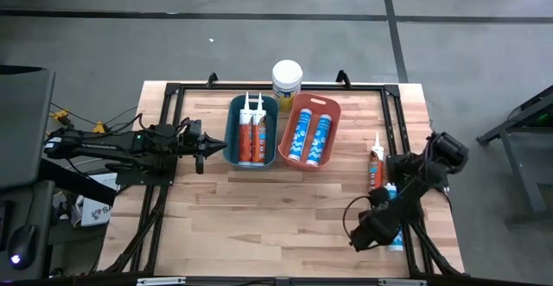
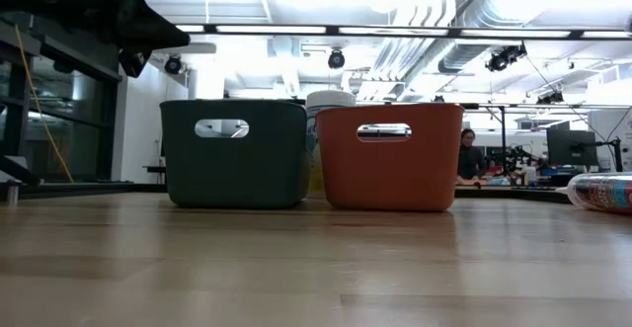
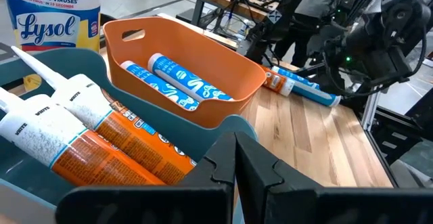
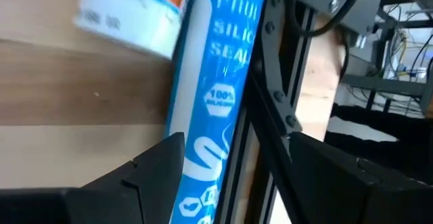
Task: Pick & place silicon tubes, Sealant and Lysol wipes
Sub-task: Put the blue sealant into the orange bin
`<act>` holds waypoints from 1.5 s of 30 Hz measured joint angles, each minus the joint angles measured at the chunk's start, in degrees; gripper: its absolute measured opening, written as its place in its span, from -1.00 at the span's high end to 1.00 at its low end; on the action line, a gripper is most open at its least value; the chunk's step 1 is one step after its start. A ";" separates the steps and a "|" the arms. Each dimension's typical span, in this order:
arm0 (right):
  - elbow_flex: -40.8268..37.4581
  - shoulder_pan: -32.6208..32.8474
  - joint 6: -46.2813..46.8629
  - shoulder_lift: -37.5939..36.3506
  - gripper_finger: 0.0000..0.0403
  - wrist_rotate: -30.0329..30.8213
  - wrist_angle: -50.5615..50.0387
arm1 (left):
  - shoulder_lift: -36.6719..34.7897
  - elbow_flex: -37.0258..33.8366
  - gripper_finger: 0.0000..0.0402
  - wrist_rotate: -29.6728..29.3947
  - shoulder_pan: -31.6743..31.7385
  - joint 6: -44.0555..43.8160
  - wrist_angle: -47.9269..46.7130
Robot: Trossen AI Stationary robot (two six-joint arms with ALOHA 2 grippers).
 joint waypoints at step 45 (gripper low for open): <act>-13.85 0.06 10.17 -0.38 -0.31 -1.96 18.75 | 0.02 0.00 1.00 0.00 0.00 0.00 0.00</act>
